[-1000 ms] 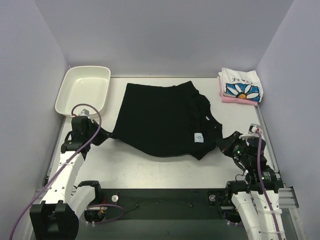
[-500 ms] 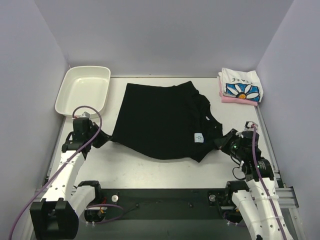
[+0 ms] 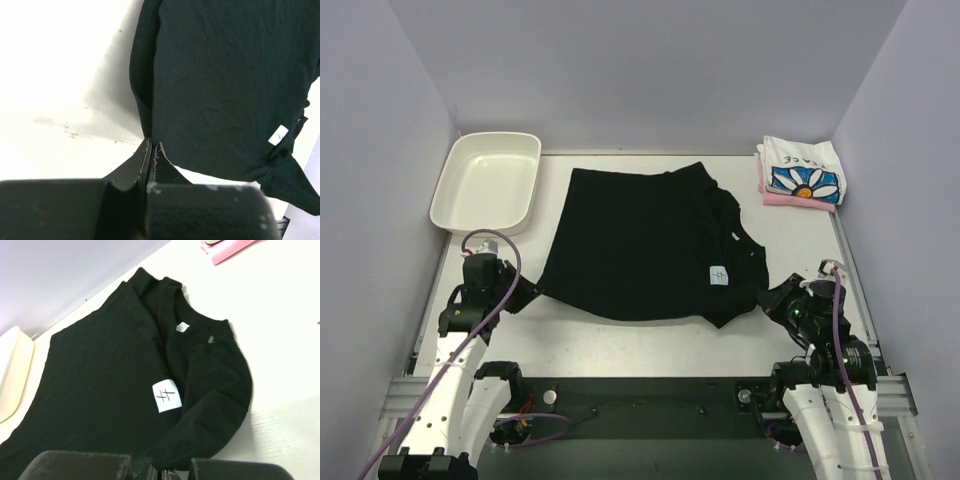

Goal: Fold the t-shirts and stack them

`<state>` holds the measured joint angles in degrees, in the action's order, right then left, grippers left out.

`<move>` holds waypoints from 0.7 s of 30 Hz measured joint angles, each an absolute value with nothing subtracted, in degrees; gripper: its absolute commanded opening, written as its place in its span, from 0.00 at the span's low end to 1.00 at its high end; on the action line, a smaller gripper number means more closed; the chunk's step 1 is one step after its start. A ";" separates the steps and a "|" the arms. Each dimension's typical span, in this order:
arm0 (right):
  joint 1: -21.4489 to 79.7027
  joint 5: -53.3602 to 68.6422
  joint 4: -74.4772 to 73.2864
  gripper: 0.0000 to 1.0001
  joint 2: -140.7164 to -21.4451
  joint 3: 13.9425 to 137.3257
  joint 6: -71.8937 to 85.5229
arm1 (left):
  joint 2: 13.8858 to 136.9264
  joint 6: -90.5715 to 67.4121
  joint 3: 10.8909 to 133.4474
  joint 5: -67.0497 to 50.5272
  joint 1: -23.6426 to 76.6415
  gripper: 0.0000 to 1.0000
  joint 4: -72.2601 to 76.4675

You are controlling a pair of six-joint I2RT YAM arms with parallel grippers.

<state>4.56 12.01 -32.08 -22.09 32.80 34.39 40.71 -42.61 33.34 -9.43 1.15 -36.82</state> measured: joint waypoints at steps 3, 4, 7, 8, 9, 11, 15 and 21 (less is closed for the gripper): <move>4.56 10.17 -34.54 0.00 -20.71 33.67 34.30 | 40.42 -43.05 33.36 -8.40 1.43 0.00 -38.20; 4.56 9.23 -35.51 0.00 -20.43 34.04 34.37 | 40.38 -43.16 33.36 -7.70 1.43 0.00 -38.89; 4.56 6.15 -38.46 0.00 -20.05 35.86 34.98 | 39.35 -43.35 34.28 -5.56 1.43 0.00 -41.76; 4.56 5.15 -39.16 0.00 -19.94 36.42 35.29 | 38.89 -43.35 34.74 -4.97 1.43 0.00 -42.46; 4.56 3.90 -40.01 0.00 -19.73 37.15 35.77 | 38.28 -43.35 35.42 -4.32 1.43 0.00 -43.20; 4.56 1.93 -41.32 0.00 -18.96 38.33 36.27 | 37.21 -43.35 36.86 -3.33 1.43 0.00 -44.25; 4.56 -0.32 -43.40 0.00 -18.11 39.94 37.23 | 36.42 -43.40 38.13 -2.33 1.43 0.00 -44.77; 4.56 -1.26 -45.76 0.00 -17.67 40.21 38.19 | 36.80 -43.83 38.13 -2.13 1.43 0.00 -45.69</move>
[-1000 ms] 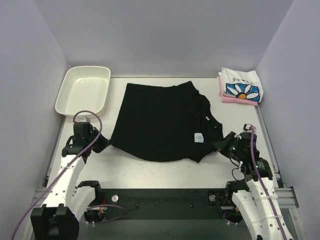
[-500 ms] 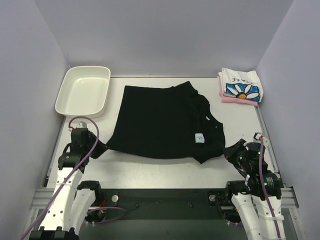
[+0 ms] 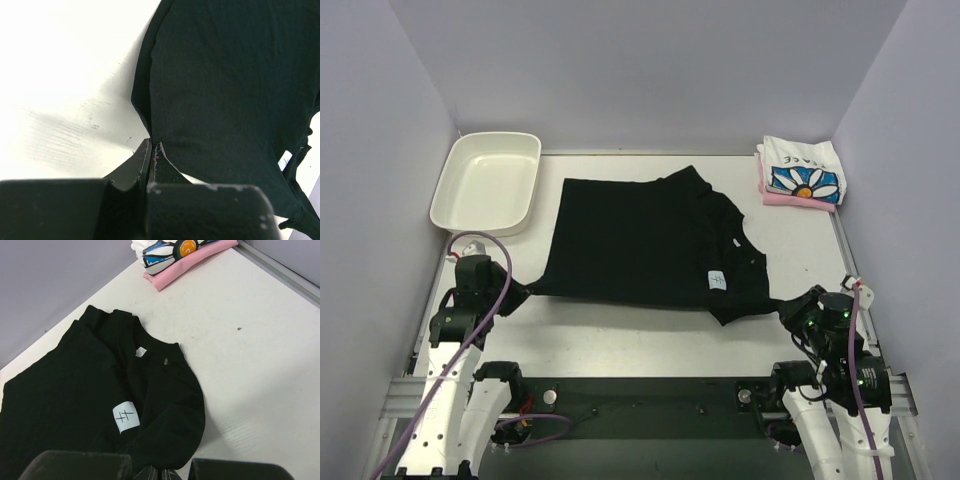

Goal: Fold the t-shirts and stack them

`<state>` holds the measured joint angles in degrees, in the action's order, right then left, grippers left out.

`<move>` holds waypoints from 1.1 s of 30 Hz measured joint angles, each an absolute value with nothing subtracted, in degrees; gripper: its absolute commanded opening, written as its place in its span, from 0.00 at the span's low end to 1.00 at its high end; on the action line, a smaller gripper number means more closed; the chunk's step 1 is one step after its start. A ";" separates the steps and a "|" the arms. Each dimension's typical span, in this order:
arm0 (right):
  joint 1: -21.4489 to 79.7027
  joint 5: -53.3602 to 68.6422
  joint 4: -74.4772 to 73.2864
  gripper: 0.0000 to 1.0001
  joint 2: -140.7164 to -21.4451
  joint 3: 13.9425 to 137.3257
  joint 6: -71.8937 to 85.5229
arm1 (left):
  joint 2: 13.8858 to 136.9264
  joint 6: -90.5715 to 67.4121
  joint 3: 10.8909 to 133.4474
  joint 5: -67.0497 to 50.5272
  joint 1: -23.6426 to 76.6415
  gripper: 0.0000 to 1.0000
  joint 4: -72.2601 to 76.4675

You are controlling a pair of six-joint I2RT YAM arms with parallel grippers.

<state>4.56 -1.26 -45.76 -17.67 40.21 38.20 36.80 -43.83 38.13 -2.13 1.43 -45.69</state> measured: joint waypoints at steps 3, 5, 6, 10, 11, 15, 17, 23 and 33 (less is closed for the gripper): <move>4.56 -1.37 -45.74 0.00 -17.80 40.21 38.41 | 37.85 -44.10 38.13 -2.15 1.43 0.00 -45.41; 4.58 -1.34 -45.47 0.00 -18.59 40.23 38.41 | 39.59 -44.34 38.09 -2.20 1.43 0.00 -44.56; 4.58 -1.30 -45.04 0.00 -19.62 40.23 38.41 | 40.71 -44.40 38.02 -2.20 1.43 0.00 -43.83; 4.60 -1.10 -42.09 0.00 -25.41 40.18 38.39 | 46.57 -44.82 37.34 -2.44 1.43 0.00 -39.86; 4.60 -1.08 -40.97 0.00 -27.00 40.18 38.41 | 48.18 -44.95 37.08 -2.48 1.43 0.00 -38.83; 4.60 -1.28 -36.27 0.00 -32.34 39.86 38.72 | 54.11 -45.80 36.84 -2.57 1.48 0.00 -35.40; 4.60 -1.37 -34.06 0.00 -34.92 39.86 39.05 | 56.42 -46.11 36.84 -2.44 1.48 0.00 -33.71; 4.60 -1.37 -27.38 0.00 -44.82 39.86 40.12 | 63.92 -46.41 37.32 -1.26 1.69 0.00 -29.30; 4.60 -1.08 -19.81 0.00 -56.95 40.66 41.01 | 74.48 -48.51 43.29 0.89 2.48 0.00 -24.64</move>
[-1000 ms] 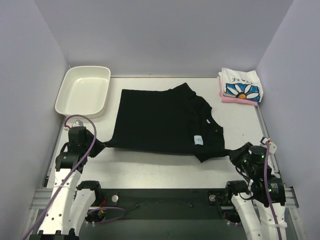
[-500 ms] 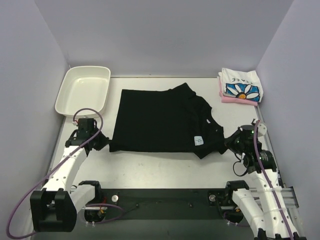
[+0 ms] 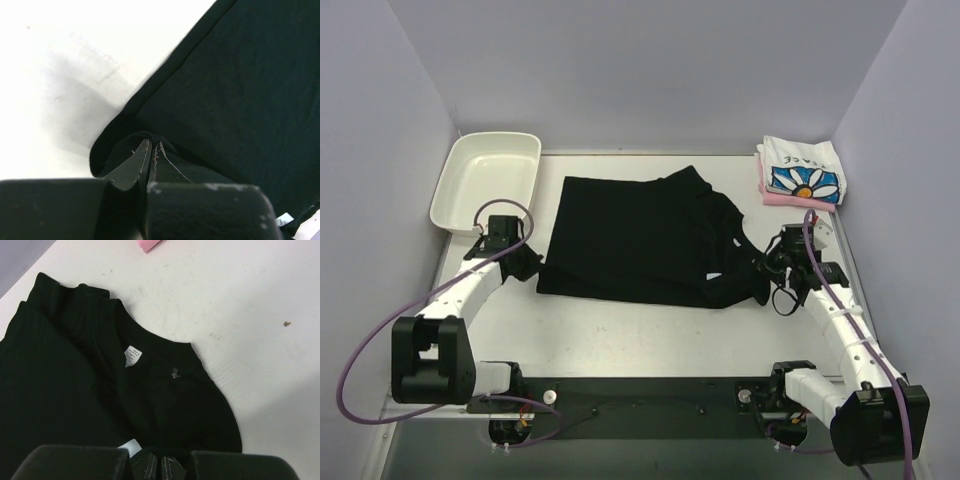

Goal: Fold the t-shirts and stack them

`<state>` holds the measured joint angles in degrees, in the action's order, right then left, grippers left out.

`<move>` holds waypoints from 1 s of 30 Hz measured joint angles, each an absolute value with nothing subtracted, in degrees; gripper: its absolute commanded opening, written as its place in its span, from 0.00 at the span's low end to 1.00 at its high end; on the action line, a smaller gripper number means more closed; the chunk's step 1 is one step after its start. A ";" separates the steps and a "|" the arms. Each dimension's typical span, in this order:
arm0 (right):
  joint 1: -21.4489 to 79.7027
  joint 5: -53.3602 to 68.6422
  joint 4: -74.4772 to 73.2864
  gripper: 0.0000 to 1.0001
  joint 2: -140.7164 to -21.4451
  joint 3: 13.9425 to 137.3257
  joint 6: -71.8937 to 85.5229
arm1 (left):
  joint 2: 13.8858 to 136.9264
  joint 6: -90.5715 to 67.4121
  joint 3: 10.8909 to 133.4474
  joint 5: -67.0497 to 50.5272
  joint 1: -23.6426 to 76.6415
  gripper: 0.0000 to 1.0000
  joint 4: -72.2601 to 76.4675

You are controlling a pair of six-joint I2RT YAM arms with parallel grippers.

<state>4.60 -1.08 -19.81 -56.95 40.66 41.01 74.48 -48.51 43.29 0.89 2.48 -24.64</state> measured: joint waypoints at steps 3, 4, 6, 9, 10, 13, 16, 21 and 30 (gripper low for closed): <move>4.60 -1.08 -18.63 0.00 -59.40 41.98 41.10 | 77.78 -49.25 45.87 1.63 3.64 0.00 -23.66; 4.60 -1.10 -18.24 0.00 -60.16 42.48 41.15 | 78.78 -49.41 46.68 1.85 4.14 0.00 -23.29; 4.60 -1.10 -17.65 0.00 -61.69 43.48 41.17 | 80.68 -49.80 48.21 2.46 5.39 0.00 -22.76; 4.60 -1.08 -16.97 0.00 -63.40 44.82 41.17 | 82.78 -50.35 49.89 3.22 7.11 0.00 -22.46; 4.60 -1.10 -16.95 0.00 -63.61 45.21 41.17 | 83.48 -50.46 50.46 3.44 7.64 0.00 -22.46; 4.60 -1.15 -16.97 0.00 -63.66 46.28 41.15 | 84.95 -50.70 51.68 4.10 8.78 0.00 -22.39; 4.60 -1.32 -16.95 0.00 -64.12 47.83 41.12 | 85.41 -50.87 52.03 4.67 8.97 0.00 -22.41; 4.60 -1.34 -16.84 0.00 -66.57 49.01 41.15 | 85.67 -51.07 52.07 5.98 8.91 0.00 -22.44; 4.60 -2.04 -16.80 0.00 -70.96 49.93 41.10 | 87.11 -51.79 52.18 7.99 8.67 0.00 -22.50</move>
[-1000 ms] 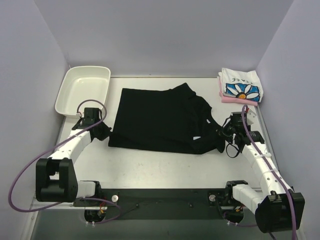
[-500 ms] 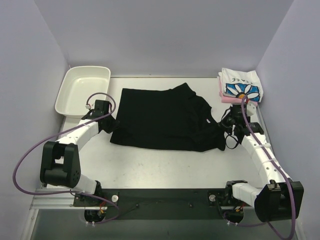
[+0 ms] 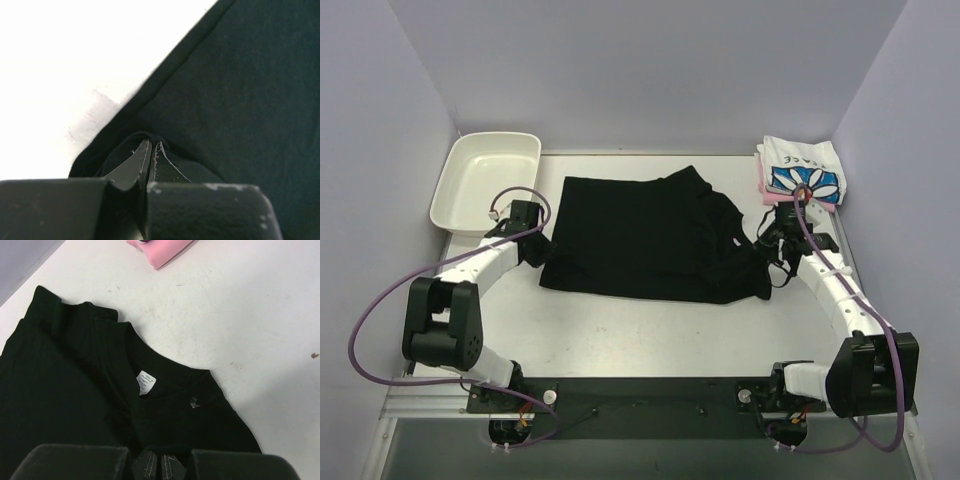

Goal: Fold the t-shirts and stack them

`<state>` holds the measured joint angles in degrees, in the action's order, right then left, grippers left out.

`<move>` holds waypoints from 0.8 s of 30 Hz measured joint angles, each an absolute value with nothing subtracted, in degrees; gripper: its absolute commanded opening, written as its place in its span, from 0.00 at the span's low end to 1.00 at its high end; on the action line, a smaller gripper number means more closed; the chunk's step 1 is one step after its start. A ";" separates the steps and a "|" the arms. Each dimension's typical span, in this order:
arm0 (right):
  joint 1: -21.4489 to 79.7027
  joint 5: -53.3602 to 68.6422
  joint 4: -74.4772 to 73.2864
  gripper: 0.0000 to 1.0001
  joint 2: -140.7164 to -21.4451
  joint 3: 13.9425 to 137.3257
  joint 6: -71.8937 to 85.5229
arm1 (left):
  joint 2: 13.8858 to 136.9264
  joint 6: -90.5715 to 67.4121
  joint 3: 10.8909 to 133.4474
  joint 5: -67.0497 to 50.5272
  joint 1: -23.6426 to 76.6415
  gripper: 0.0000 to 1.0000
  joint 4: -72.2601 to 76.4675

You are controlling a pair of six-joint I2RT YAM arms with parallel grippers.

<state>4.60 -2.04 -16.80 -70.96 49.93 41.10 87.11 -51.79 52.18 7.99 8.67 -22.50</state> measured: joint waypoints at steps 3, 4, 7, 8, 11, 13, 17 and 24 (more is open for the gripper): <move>4.60 -2.26 -16.38 0.00 -72.60 50.98 41.08 | 87.35 -51.94 52.18 8.99 8.40 0.00 -22.50; 4.60 -2.24 -16.12 0.00 -73.25 51.37 40.97 | 87.48 -52.01 52.18 9.30 8.23 0.00 -22.52; 4.60 -2.20 -15.51 0.00 -76.12 53.15 40.86 | 88.05 -52.38 52.18 10.07 7.62 0.23 -22.50; 4.60 -2.17 -15.25 0.00 -76.97 53.56 40.82 | 88.27 -52.47 52.18 10.22 7.35 0.41 -22.50; 4.60 -2.15 -14.52 0.00 -79.90 55.20 40.64 | 89.21 -52.47 52.25 10.81 6.85 0.79 -22.37; 4.60 -2.13 -14.15 0.00 -81.73 56.23 40.53 | 90.06 -53.17 52.45 11.20 6.66 0.90 -22.46; 4.60 -2.07 -13.85 0.00 -85.30 58.74 40.49 | 90.72 -53.54 52.56 11.57 6.66 0.91 -22.46; 5.19 0.14 -12.56 0.15 -92.90 63.37 39.53 | 89.54 -53.56 52.27 11.90 7.57 0.93 -22.39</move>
<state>5.19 0.14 -12.56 -92.90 63.37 39.53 89.54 -53.56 52.27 11.90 7.57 -22.39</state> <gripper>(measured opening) 0.056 0.922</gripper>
